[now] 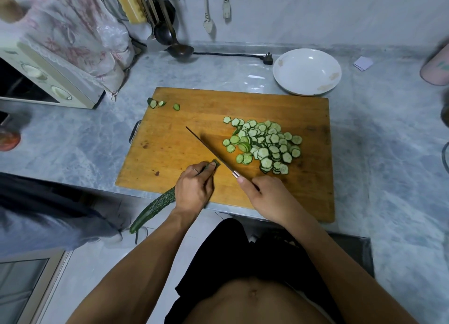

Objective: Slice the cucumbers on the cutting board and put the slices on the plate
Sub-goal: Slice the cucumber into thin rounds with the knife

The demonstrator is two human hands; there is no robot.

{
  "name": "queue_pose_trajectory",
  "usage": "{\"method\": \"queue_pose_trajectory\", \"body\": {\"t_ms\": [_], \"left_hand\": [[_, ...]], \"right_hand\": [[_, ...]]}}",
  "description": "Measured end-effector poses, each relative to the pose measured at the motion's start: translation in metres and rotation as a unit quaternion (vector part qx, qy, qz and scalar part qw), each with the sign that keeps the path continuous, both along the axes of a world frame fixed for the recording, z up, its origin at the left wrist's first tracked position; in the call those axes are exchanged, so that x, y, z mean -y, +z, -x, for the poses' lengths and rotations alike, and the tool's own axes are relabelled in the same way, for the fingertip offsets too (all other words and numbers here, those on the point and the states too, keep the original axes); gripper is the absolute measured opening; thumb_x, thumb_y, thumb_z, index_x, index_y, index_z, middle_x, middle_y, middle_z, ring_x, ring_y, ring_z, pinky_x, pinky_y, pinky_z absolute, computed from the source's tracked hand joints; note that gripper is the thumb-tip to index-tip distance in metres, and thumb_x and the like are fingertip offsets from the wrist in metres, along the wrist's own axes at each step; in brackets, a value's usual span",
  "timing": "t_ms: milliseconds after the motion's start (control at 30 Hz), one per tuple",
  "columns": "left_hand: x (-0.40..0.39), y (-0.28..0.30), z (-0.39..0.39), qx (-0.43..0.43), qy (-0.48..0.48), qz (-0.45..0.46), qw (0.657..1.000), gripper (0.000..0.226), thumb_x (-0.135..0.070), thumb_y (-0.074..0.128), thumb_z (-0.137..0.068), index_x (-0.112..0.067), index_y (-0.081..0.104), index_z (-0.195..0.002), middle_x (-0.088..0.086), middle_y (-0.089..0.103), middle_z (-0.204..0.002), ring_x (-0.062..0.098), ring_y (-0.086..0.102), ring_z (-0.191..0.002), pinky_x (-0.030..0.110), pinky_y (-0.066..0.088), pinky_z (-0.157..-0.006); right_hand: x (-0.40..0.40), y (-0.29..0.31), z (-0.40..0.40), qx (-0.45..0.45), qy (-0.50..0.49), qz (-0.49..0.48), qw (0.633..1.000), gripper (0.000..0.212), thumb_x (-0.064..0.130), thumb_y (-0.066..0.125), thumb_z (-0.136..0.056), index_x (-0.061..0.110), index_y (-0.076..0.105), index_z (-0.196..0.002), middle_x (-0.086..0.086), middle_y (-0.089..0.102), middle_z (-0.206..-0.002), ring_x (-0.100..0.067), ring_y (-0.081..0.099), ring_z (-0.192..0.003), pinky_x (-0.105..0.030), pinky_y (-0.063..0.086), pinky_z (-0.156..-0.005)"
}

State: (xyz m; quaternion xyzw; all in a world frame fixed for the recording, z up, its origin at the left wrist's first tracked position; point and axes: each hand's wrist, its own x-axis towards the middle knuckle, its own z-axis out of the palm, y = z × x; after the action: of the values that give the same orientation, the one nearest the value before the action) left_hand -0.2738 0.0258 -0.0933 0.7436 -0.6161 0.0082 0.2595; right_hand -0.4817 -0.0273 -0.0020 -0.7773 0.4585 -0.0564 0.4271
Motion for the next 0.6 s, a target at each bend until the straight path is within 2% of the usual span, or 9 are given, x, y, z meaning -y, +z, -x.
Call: {"method": "queue_pose_trajectory", "body": {"t_ms": [267, 500, 600], "left_hand": [[0.000, 0.002, -0.001, 0.023, -0.008, -0.010, 1.000, 0.024, -0.018, 0.060, -0.091, -0.019, 0.076, -0.109, 0.000, 0.072, -0.110, 0.024, 0.062, -0.094, 0.030, 0.051, -0.062], [-0.001, 0.002, -0.002, 0.029, -0.012, -0.021, 0.999, 0.025, -0.018, 0.056, -0.089, -0.015, 0.076, -0.102, 0.002, 0.072, -0.106, 0.027, 0.061, -0.093, 0.032, 0.052, -0.062], [0.000, 0.002, -0.001, 0.025, -0.007, -0.028, 0.999, 0.027, -0.020, 0.052, -0.088, -0.016, 0.076, -0.099, 0.002, 0.072, -0.105, 0.028, 0.061, -0.092, 0.031, 0.050, -0.062]], "right_hand": [[-0.010, 0.008, 0.001, 0.022, 0.009, 0.007, 1.000, 0.059, 0.052, 0.039, -0.101, 0.011, 0.043, -0.059, -0.008, 0.045, -0.056, -0.018, 0.044, -0.052, -0.037, 0.033, -0.056], [-0.017, 0.012, 0.001, 0.011, 0.009, 0.015, 1.000, 0.058, 0.051, 0.040, -0.101, 0.013, 0.041, -0.057, -0.004, 0.044, -0.054, -0.015, 0.043, -0.050, -0.034, 0.030, -0.052], [-0.018, 0.013, -0.001, 0.008, 0.013, 0.022, 1.000, 0.057, 0.049, 0.038, -0.103, 0.013, 0.042, -0.058, -0.006, 0.046, -0.056, -0.016, 0.044, -0.053, -0.035, 0.030, -0.055]]}}
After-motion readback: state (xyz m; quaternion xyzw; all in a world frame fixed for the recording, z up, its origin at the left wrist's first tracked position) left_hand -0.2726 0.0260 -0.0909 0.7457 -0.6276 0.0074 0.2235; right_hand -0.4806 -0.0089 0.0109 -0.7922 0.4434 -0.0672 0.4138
